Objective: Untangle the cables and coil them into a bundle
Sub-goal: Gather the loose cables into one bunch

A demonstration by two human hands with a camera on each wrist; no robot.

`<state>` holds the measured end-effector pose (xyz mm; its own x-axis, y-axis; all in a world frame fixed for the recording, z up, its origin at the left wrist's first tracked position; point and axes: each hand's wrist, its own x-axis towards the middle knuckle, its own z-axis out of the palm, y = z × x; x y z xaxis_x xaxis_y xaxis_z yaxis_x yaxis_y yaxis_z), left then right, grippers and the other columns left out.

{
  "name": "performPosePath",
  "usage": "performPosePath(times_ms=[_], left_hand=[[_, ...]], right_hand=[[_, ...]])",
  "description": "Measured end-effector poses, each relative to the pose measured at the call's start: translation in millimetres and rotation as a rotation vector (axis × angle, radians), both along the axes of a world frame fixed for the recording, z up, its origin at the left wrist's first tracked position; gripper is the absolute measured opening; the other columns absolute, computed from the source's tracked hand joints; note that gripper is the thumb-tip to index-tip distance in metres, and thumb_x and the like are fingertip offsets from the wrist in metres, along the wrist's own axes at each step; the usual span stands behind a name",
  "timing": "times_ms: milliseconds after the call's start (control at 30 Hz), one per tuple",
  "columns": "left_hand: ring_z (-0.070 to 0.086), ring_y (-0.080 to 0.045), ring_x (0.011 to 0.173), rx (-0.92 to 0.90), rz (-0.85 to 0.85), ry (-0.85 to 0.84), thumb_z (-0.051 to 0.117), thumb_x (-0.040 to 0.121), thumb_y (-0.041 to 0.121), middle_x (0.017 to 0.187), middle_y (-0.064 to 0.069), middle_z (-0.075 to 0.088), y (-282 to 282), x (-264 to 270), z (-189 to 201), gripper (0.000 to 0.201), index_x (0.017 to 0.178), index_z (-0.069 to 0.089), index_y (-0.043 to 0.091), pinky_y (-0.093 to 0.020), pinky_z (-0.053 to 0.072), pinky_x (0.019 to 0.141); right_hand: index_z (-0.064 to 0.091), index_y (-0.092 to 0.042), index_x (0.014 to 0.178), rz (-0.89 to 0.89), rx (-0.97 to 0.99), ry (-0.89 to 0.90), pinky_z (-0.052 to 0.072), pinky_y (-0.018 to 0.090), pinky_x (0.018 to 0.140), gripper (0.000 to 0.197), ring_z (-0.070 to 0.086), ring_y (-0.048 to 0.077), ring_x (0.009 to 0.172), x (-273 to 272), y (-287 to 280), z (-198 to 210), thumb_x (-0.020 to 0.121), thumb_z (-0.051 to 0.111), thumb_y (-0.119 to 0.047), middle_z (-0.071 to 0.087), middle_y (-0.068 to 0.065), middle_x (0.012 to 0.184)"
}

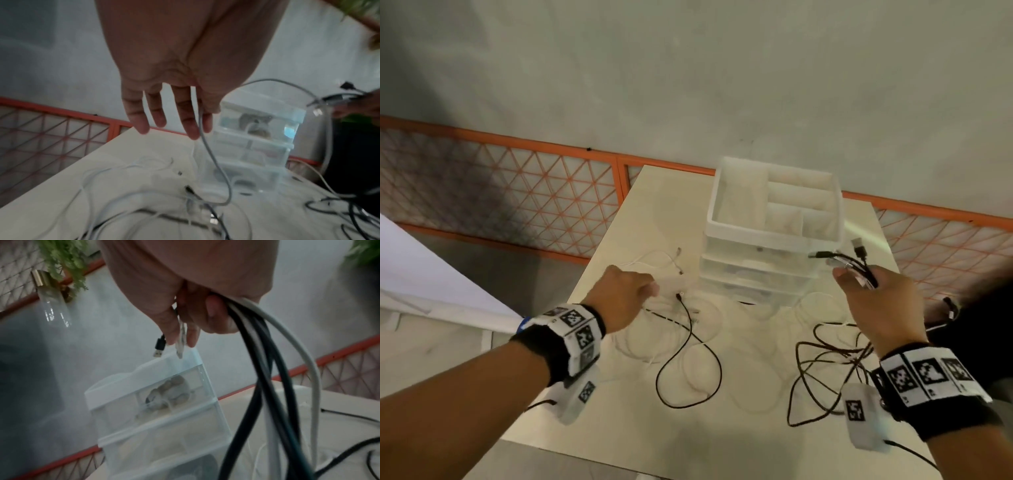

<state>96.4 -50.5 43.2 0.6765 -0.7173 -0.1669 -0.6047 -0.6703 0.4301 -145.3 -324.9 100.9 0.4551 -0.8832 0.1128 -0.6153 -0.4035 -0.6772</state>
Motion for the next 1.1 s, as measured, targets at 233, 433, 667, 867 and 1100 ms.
performPosePath(times_ms=[233, 433, 667, 867, 1100], left_hand=[[0.062, -0.019, 0.084, -0.249, -0.371, -0.049, 0.047, 0.099, 0.035, 0.096, 0.002, 0.072, -78.8, -57.5, 60.0, 0.029, 0.100, 0.073, 0.021, -0.033, 0.049, 0.079], [0.060, -0.023, 0.073, -0.376, -0.227, -0.138, 0.053, 0.096, 0.032, 0.080, -0.003, 0.069, -105.0, -66.9, 70.6, 0.027, 0.081, 0.066, 0.013, -0.034, 0.047, 0.065], [0.061, -0.032, 0.089, -0.101, 0.102, 0.069, 0.043, 0.101, 0.024, 0.091, -0.008, 0.068, -37.1, -16.7, -1.1, 0.020, 0.088, 0.057, 0.021, -0.037, 0.049, 0.078], [0.062, -0.025, 0.078, -0.338, -0.089, -0.105, 0.050, 0.100, 0.017, 0.085, -0.004, 0.063, -40.1, -9.1, 47.2, 0.025, 0.103, 0.074, 0.024, -0.026, 0.043, 0.070], [0.057, -0.017, 0.073, -0.357, -0.423, -0.143, 0.056, 0.098, 0.024, 0.078, 0.000, 0.056, -102.3, -79.5, 108.7, 0.021, 0.090, 0.074, 0.020, -0.027, 0.044, 0.069]], right_hand=[[0.073, -0.022, 0.084, 0.284, 0.088, -0.213, 0.046, 0.021, 0.065, 0.029, 0.067, 0.004, 0.071, 33.7, 56.4, 25.3, 0.099, 0.058, -0.041, 0.074, -0.010, 0.076], [0.068, -0.019, 0.083, 0.383, 0.149, -0.142, 0.040, 0.021, 0.050, 0.025, 0.051, 0.004, 0.047, 37.0, 63.4, 22.0, 0.093, 0.066, -0.042, 0.063, -0.005, 0.059], [0.067, -0.012, 0.077, 0.030, 0.020, -0.280, 0.036, 0.031, 0.055, 0.029, 0.047, 0.020, 0.057, -9.8, 0.4, 33.3, 0.092, 0.069, -0.037, 0.058, 0.005, 0.062], [0.067, -0.023, 0.068, 0.058, 0.053, -0.122, 0.039, 0.029, 0.055, 0.025, 0.055, 0.021, 0.060, -20.9, -6.2, 26.6, 0.089, 0.072, -0.037, 0.065, 0.000, 0.063], [0.068, -0.018, 0.087, 0.325, 0.160, -0.264, 0.038, 0.019, 0.046, 0.035, 0.050, 0.000, 0.043, 29.2, 48.6, 50.3, 0.092, 0.061, -0.052, 0.065, -0.009, 0.064]])
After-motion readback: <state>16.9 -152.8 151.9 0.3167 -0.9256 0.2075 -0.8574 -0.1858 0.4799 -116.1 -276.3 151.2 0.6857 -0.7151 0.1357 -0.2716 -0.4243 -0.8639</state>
